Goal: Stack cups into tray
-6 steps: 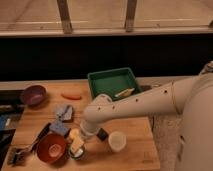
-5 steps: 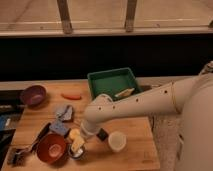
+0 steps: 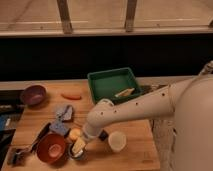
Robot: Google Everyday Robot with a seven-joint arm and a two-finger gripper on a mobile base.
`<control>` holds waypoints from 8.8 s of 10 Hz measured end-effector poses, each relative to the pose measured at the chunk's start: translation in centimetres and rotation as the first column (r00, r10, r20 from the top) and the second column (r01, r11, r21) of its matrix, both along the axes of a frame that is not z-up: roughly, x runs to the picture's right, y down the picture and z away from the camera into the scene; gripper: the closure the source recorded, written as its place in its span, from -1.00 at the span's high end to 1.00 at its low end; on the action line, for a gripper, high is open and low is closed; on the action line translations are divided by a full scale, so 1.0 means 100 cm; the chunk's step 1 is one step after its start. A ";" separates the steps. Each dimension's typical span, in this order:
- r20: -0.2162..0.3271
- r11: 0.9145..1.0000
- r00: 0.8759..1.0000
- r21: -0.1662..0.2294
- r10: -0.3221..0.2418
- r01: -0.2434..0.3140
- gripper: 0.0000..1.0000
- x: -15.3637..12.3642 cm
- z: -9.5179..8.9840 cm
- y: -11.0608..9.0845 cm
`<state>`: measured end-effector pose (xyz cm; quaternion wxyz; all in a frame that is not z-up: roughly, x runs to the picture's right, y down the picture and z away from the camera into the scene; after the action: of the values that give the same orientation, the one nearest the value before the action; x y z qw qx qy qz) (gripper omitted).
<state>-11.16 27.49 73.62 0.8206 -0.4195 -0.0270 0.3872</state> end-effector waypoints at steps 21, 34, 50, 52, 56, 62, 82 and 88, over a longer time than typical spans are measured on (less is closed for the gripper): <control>0.047 0.995 0.999 0.099 -0.011 0.007 -1.00 -0.014 -0.073 -0.044; -0.150 0.985 0.978 0.115 0.144 -0.127 -1.00 0.142 -0.140 -0.110; -0.325 0.976 0.921 0.025 0.214 -0.218 -0.44 0.197 -0.069 -0.085; -0.339 0.977 0.918 0.016 0.207 -0.215 0.00 0.197 -0.066 -0.081; -0.347 0.977 0.916 0.001 0.200 -0.213 0.34 0.196 -0.062 -0.075; -0.349 0.978 0.918 -0.013 0.189 -0.206 0.34 0.194 -0.058 -0.068; -0.411 0.957 0.875 -0.020 0.257 -0.291 -0.43 0.223 0.014 -0.016; -0.368 0.962 0.896 -0.018 0.247 -0.273 -0.92 0.207 -0.008 -0.029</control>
<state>9.56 24.59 72.77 0.7372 -0.3617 0.0823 0.5647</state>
